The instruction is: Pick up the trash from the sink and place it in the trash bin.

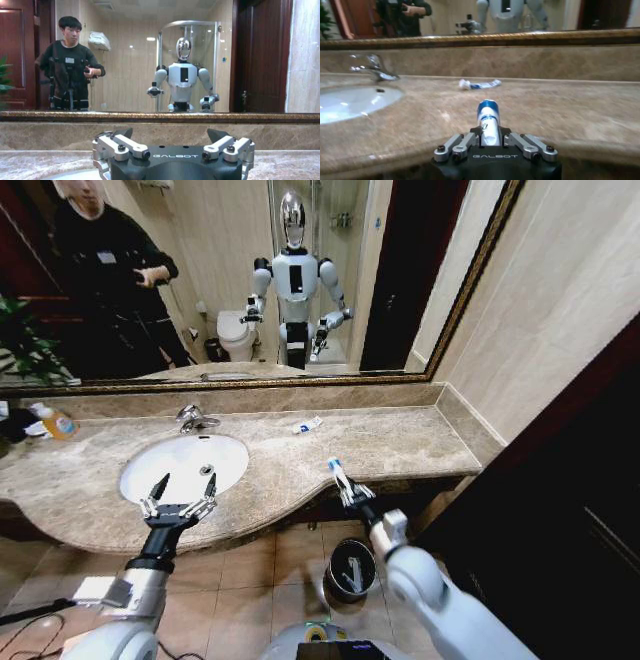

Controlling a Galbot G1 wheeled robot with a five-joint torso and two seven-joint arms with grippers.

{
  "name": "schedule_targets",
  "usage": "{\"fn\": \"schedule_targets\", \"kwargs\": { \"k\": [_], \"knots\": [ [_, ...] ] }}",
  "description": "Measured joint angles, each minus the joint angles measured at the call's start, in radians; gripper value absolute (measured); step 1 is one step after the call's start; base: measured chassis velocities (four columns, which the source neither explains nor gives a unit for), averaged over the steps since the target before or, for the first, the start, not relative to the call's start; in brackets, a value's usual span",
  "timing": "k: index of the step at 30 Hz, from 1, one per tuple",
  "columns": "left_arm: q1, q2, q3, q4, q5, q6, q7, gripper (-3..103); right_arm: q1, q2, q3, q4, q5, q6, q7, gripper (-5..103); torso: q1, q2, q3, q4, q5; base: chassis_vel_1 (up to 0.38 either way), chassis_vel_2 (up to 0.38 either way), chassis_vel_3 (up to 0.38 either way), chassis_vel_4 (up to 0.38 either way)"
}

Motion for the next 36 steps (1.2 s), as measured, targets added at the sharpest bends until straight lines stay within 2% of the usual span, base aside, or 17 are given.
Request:
{"fn": "schedule_targets", "kwargs": {
  "k": [7, 13, 16, 21, 23, 24, 26, 27, 28, 32, 36],
  "knots": [
    [0.000, 0.000, 0.000, 0.000, 0.000, 0.000, 0.000, 100, -0.096, 0.070, 0.066, -0.135, -0.080, 0.092, -0.040, 20, 0.000, 0.000, 0.000, 0.0001, 0.0001, 0.000, 0.000, 0.000, 0.000],
    [0.000, 0.000, 0.000, 0.000, 0.000, 0.000, 0.000, 100, -0.081, 0.109, 0.061, -0.247, -0.084, 0.095, -0.078, 20, 0.000, 0.000, 0.000, 0.0001, 0.0000, 0.000, 0.000, 0.000, 0.000],
    [0.000, 0.000, 0.000, 0.000, 0.000, 0.000, 0.000, 100, -0.019, 0.163, 0.037, -0.406, -0.105, 0.084, -0.107, 20, 0.000, 0.000, 0.000, 0.0002, 0.0001, 0.000, 0.000, 0.000, 0.000],
    [0.000, 0.000, 0.000, 0.000, 0.000, 0.000, 0.000, 100, 0.046, 0.208, 0.028, -0.556, -0.128, 0.091, -0.123, 20, 0.000, 0.000, 0.000, 0.0003, 0.0000, 0.000, 0.000, 0.000, 0.000],
    [0.000, 0.000, 0.000, 0.000, 0.000, 0.000, 0.000, 100, 0.092, 0.248, 0.031, -0.691, -0.177, 0.124, -0.129, 20, 0.000, 0.000, 0.000, 0.0003, -0.0002, 0.000, 0.000, 0.000, 0.000],
    [0.000, 0.000, 0.000, 0.000, 0.000, 0.000, 0.000, 100, 0.092, 0.248, 0.031, -0.691, -0.177, 0.124, -0.129, 20, 0.000, 0.000, 0.000, 0.0003, -0.0002, 0.000, 0.000, 0.000, 0.000],
    [0.000, 0.000, 0.000, 0.000, 0.000, 0.000, 0.000, 100, 0.137, 0.292, 0.048, -0.844, -0.264, 0.191, -0.146, 20, 0.000, 0.000, 0.000, 0.0003, 0.0000, 0.000, 0.000, 0.000, 0.000],
    [0.000, 0.000, 0.000, 0.000, 0.000, 0.000, 0.000, 100, 0.137, 0.292, 0.048, -0.844, -0.264, 0.191, -0.146, 20, 0.000, 0.000, 0.000, 0.0003, 0.0000, 0.000, 0.000, 0.000, 0.000],
    [0.000, 0.000, 0.000, 0.000, 0.000, 0.000, 0.000, 100, 0.160, 0.320, 0.058, -0.926, -0.299, 0.219, -0.161, 20, 0.000, 0.000, 0.000, 0.0002, 0.0000, 0.000, 0.000, 0.000, 0.000],
    [0.000, 0.000, 0.000, 0.000, 0.000, 0.000, 0.000, 100, 0.201, 0.353, 0.068, -1.048, -0.309, 0.254, -0.165, 20, 0.000, 0.000, 0.000, 0.0003, -0.0001, 0.000, 0.000, 0.000, 0.000],
    [0.000, 0.000, 0.000, 0.000, 0.000, 0.000, 0.000, 100, 0.223, 0.362, 0.068, -1.095, -0.300, 0.267, -0.141, 20, 0.000, 0.000, 0.000, 0.0002, -0.0003, 0.000, 0.000, 0.000, 0.000]
  ]
}}
